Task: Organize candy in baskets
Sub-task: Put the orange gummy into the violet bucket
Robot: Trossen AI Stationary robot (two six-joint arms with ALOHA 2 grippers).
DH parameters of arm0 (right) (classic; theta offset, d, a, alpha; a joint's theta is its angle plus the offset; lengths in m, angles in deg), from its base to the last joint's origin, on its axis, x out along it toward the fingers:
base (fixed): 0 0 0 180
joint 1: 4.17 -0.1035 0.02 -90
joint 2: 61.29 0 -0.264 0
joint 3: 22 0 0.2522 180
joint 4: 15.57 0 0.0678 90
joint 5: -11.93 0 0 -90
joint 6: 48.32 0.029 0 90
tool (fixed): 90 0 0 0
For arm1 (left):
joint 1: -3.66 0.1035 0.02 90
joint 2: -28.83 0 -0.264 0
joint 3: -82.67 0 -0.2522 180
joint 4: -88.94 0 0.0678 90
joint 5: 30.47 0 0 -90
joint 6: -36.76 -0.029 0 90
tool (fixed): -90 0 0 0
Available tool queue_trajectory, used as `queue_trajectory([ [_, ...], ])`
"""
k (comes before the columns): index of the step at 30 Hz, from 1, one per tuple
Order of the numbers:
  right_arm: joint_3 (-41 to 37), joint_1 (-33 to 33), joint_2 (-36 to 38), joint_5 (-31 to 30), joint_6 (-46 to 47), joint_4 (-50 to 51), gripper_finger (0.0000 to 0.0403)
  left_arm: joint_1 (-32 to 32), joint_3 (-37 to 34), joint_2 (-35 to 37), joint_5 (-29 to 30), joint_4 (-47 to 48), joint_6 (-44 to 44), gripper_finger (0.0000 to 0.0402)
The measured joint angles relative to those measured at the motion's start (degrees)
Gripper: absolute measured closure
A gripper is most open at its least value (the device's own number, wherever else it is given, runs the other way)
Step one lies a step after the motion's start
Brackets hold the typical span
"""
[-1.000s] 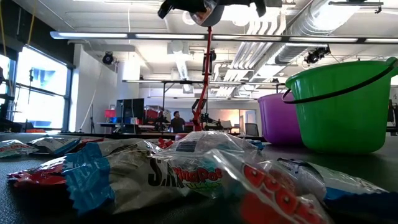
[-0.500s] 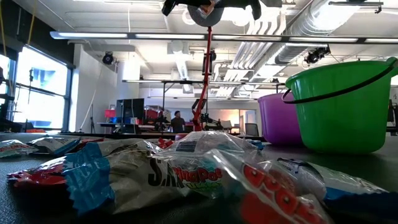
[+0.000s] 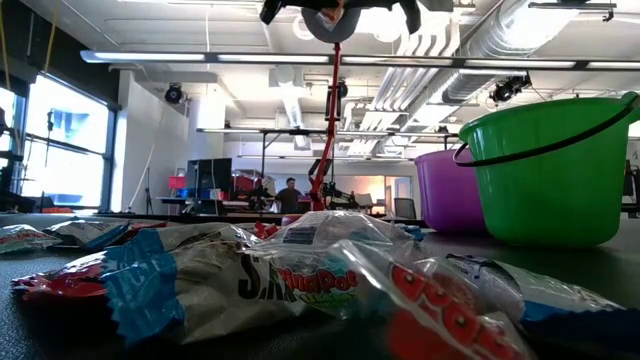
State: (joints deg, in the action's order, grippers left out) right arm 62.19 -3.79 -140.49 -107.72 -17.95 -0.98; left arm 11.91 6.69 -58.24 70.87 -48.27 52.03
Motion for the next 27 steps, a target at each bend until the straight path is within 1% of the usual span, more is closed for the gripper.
queue_trajectory([
  [1,0.0,0.0,0.0,-0.3,0.0,0.0,0.0386,0.0,0.0,0.0,0.0,0.0,0.0,0.0399],
  [3,0.0,0.0,0.0,-0.6,0.0,0.1,0.0397,0.0,0.0,0.0,0.0,0.0,0.0,0.0399],
  [6,0.0,0.0,0.0,-1.5,0.6,0.2,0.0393,0.0,0.0,0.0,0.0,-0.1,0.0,0.0399],
  [9,0.0,0.0,0.0,-1.6,0.6,0.2,0.0399,0.0,0.0,0.0,-0.1,-0.1,0.0,0.0399],
  [14,0.0,0.0,0.0,-1.6,0.6,0.4,0.0401,0.0,0.0,0.0,-1.3,-0.1,-3.5,0.0392],
  [18,0.0,-0.1,0.0,-1.4,0.6,0.7,0.0402,0.5,0.0,0.0,-4.4,0.1,-6.7,0.0367],
  [23,0.0,0.0,0.2,-1.3,0.6,1.2,0.0403,1.2,0.0,0.0,-5.8,0.9,-9.0,0.0325],
  [27,0.0,1.0,2.2,-1.3,2.6,6.0,0.0403,1.4,0.0,-0.2,-6.3,1.3,-8.9,0.0301],
])
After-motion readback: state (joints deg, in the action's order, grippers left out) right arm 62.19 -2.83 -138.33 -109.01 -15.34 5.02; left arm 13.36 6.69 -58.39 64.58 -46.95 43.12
